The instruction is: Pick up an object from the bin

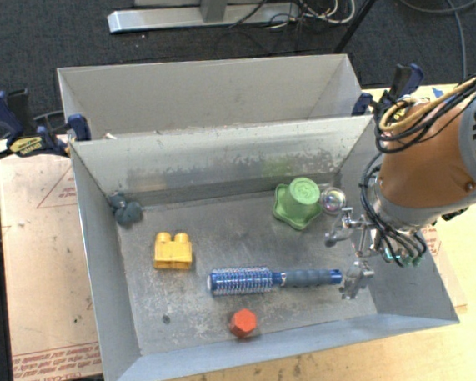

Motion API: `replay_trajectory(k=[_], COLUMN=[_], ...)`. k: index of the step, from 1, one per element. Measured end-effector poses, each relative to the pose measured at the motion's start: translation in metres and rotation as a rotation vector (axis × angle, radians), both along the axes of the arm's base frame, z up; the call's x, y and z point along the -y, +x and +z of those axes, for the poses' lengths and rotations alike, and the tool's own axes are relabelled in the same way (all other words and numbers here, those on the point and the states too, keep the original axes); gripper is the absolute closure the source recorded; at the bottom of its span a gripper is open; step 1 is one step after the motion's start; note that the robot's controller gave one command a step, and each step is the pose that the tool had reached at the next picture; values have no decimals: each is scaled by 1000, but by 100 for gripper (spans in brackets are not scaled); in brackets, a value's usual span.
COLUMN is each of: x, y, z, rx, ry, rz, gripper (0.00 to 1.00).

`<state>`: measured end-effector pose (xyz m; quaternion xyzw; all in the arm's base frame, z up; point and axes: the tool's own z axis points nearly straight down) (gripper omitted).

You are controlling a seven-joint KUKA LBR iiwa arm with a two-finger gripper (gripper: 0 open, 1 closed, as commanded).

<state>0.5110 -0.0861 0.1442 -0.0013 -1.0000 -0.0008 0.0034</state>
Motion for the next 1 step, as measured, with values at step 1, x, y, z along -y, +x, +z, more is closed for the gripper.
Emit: replay_trajectory(k=[1], x=[3], y=[-10], z=[-73], rx=[14], ry=[-1], rz=[-71], gripper=[0])
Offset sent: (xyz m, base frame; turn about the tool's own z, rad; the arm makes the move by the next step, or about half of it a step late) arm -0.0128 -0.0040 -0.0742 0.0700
